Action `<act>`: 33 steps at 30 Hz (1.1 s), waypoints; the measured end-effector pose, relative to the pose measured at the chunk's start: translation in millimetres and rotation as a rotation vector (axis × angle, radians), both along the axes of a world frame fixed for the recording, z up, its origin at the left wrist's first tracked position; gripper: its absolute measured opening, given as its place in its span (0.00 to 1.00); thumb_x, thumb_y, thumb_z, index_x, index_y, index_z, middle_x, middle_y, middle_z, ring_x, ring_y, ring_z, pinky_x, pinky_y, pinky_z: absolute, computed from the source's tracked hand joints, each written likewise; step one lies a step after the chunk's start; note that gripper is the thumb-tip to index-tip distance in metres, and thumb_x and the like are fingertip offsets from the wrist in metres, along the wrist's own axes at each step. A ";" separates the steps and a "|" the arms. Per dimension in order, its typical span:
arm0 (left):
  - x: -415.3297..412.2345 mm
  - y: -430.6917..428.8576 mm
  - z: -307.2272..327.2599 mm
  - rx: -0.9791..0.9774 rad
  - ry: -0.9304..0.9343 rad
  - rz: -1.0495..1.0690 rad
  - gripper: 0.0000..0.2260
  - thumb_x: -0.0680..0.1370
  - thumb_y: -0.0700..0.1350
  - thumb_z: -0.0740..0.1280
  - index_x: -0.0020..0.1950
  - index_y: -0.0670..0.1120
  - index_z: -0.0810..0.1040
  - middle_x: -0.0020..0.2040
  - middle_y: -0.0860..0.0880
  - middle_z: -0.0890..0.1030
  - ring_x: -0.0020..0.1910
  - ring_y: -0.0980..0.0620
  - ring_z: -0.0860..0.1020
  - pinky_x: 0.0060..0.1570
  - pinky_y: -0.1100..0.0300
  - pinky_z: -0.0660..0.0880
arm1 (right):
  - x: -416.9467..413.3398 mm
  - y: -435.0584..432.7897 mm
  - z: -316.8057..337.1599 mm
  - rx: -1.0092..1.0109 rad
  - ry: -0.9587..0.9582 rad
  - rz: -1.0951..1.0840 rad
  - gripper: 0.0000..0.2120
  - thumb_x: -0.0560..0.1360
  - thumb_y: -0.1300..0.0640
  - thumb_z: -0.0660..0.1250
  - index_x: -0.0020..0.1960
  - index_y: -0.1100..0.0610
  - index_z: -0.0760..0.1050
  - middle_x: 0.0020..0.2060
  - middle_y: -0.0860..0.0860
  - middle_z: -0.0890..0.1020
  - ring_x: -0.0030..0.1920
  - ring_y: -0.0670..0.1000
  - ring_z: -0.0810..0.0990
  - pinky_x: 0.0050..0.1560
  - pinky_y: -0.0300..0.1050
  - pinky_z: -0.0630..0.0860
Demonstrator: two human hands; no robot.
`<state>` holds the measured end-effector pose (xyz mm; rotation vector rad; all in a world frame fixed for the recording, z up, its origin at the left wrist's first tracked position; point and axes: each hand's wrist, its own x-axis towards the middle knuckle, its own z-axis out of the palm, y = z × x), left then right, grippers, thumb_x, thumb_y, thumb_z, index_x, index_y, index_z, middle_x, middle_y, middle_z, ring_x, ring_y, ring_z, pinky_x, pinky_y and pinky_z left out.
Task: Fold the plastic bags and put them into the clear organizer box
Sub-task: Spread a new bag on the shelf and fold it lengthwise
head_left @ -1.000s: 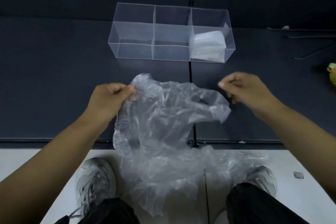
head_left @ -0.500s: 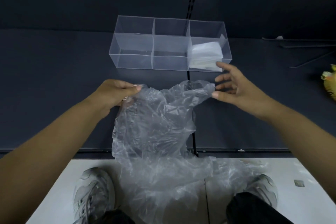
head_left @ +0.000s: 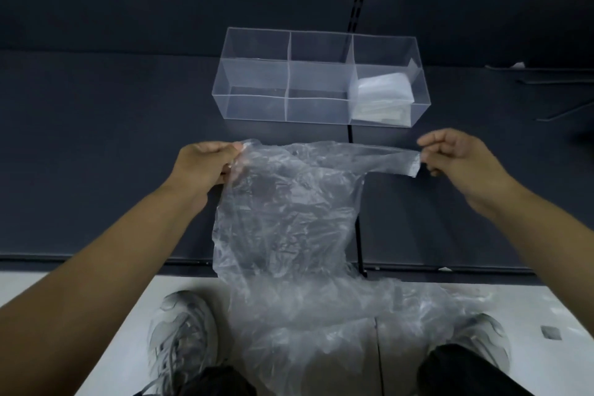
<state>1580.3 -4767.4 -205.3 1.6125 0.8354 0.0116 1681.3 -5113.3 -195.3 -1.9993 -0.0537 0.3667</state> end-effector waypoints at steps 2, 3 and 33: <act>0.4 0.0 -0.2 -0.029 -0.002 0.028 0.04 0.76 0.45 0.71 0.41 0.47 0.82 0.25 0.56 0.78 0.24 0.62 0.76 0.26 0.70 0.73 | 1.7 -2.0 -3.3 -0.010 0.040 0.005 0.10 0.76 0.69 0.64 0.53 0.58 0.75 0.35 0.48 0.78 0.32 0.42 0.74 0.34 0.30 0.73; 0.3 0.0 -0.4 -0.045 -0.009 0.051 0.04 0.76 0.45 0.71 0.41 0.47 0.81 0.25 0.55 0.78 0.24 0.62 0.77 0.26 0.70 0.73 | 3.1 -2.1 -4.4 -0.024 0.052 0.013 0.10 0.76 0.69 0.63 0.54 0.58 0.75 0.35 0.48 0.77 0.33 0.43 0.74 0.34 0.30 0.73; -139.7 -19.3 0.2 -0.408 0.211 -0.093 0.07 0.67 0.49 0.73 0.38 0.46 0.86 0.34 0.49 0.83 0.32 0.55 0.82 0.35 0.62 0.79 | -154.6 -34.4 -7.6 -0.013 0.820 0.070 0.34 0.60 0.34 0.72 0.56 0.58 0.78 0.48 0.55 0.85 0.49 0.54 0.85 0.51 0.51 0.79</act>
